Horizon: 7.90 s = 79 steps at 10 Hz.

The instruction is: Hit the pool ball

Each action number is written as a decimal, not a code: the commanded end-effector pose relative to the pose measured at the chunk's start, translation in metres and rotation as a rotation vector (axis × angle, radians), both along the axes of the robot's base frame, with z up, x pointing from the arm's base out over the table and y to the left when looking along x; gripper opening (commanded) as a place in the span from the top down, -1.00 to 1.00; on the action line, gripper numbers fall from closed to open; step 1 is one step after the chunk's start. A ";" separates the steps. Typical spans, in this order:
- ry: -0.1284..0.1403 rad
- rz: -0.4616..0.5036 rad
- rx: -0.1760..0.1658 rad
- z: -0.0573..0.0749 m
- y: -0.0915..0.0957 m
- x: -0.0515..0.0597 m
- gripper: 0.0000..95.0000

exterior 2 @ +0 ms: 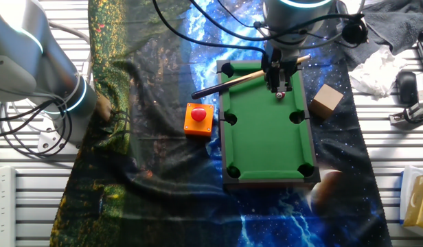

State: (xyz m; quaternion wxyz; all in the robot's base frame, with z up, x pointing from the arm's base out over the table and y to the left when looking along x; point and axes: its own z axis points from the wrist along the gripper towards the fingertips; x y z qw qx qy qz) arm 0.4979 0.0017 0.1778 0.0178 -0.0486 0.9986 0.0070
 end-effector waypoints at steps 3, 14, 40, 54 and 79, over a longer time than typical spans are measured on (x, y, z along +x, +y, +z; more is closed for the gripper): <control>-0.002 0.006 0.008 -0.007 0.014 0.002 1.00; -0.017 -0.003 0.069 -0.046 0.044 0.018 1.00; -0.063 0.278 0.062 -0.063 0.095 0.002 0.60; -0.078 0.343 0.049 -0.095 0.093 -0.016 -0.20; 0.212 0.490 0.002 -0.032 0.011 -0.015 1.00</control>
